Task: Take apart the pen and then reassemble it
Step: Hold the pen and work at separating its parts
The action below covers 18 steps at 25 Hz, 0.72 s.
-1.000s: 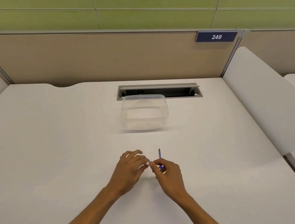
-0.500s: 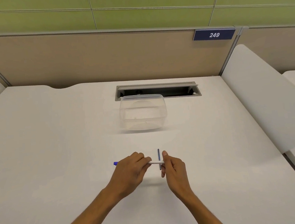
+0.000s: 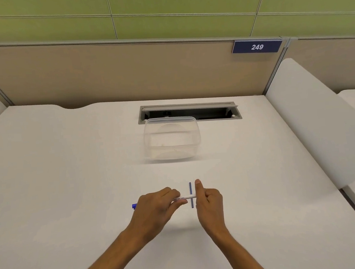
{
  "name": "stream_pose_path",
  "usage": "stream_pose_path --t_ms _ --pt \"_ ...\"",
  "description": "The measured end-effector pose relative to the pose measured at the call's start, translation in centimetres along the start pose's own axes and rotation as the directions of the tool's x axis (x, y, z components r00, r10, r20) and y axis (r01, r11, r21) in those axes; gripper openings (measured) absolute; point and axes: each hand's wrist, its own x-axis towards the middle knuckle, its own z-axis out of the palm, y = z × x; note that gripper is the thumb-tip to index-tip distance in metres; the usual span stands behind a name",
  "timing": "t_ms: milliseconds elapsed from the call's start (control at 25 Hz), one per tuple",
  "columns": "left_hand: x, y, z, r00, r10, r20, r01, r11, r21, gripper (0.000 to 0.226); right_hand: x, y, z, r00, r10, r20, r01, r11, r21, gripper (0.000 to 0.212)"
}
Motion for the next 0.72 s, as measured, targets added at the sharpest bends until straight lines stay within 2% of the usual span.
stream_pose_path --t_ms 160,240,360,440,520,600,640,680,720 --pt "0.3 0.1 -1.0 0.999 -0.024 0.041 0.027 0.998 -0.065 0.028 -0.3 -0.7 0.0 0.995 -0.102 0.007 0.101 0.991 0.084 0.062" --pt "0.7 0.0 -1.6 0.988 -0.082 0.134 0.110 0.970 -0.218 0.031 -0.5 -1.3 -0.1 0.985 -0.170 -0.017 0.171 0.979 0.113 0.061" --pt "1.7 -0.3 -3.0 0.928 -0.126 0.350 0.294 0.823 -0.486 0.028 -0.5 -1.7 -0.4 0.952 -0.305 -0.026 0.306 0.945 0.118 0.063" --pt "2.4 -0.5 -4.1 0.849 -0.105 0.518 0.439 0.687 -0.579 0.034 -0.5 -2.4 -0.9 0.864 -0.501 -0.047 0.503 0.864 0.042 0.062" --pt "3.0 -0.9 -5.2 0.727 -0.002 0.687 0.567 0.567 -0.598 0.039 -0.3 -3.2 -1.5 0.682 -0.731 -0.023 0.728 0.682 -0.075 0.064" --pt "3.4 -1.2 -6.1 0.634 0.107 0.766 0.620 0.522 -0.586 0.038 0.0 -3.8 -1.8 0.546 -0.837 0.026 0.833 0.540 -0.119 0.068" --pt "3.6 -1.2 -6.3 0.626 0.107 0.772 0.619 0.533 -0.577 0.038 0.1 -4.0 -1.9 0.528 -0.849 0.030 0.843 0.520 -0.137 0.068" --pt "3.7 -1.2 -6.4 0.646 0.065 0.761 0.611 0.553 -0.566 0.038 0.2 -4.2 -2.0 0.554 -0.832 0.023 0.824 0.544 -0.156 0.066" --pt "3.7 -1.0 -6.3 0.687 -0.010 0.727 0.595 0.581 -0.554 0.036 0.0 -4.5 -2.0 0.630 -0.777 0.014 0.768 0.620 -0.160 0.063"
